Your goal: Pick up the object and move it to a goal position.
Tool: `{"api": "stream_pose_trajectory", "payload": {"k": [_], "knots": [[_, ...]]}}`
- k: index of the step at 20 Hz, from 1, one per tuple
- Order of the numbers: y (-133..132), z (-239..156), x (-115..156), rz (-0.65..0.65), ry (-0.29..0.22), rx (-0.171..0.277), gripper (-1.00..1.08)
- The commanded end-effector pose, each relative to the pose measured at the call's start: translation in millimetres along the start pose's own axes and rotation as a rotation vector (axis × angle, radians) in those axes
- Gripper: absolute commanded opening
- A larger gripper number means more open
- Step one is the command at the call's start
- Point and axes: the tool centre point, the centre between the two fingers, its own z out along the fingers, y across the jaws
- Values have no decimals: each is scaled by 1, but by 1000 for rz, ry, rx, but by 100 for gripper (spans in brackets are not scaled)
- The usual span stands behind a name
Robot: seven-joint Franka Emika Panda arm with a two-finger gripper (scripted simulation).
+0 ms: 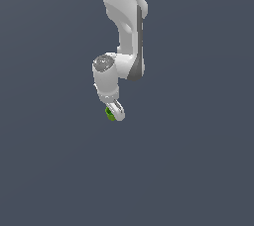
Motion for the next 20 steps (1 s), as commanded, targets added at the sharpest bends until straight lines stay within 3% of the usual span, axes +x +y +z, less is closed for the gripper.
{"api": "stream_pose_trajectory", "payload": {"k": [1,7,8,20], "knots": [[0,11,0,1,0,0,100],[0,22,0,2,0,0,100],[0,22,0,2,0,0,-100],[-2,20,0,1,0,2,-100]]}}
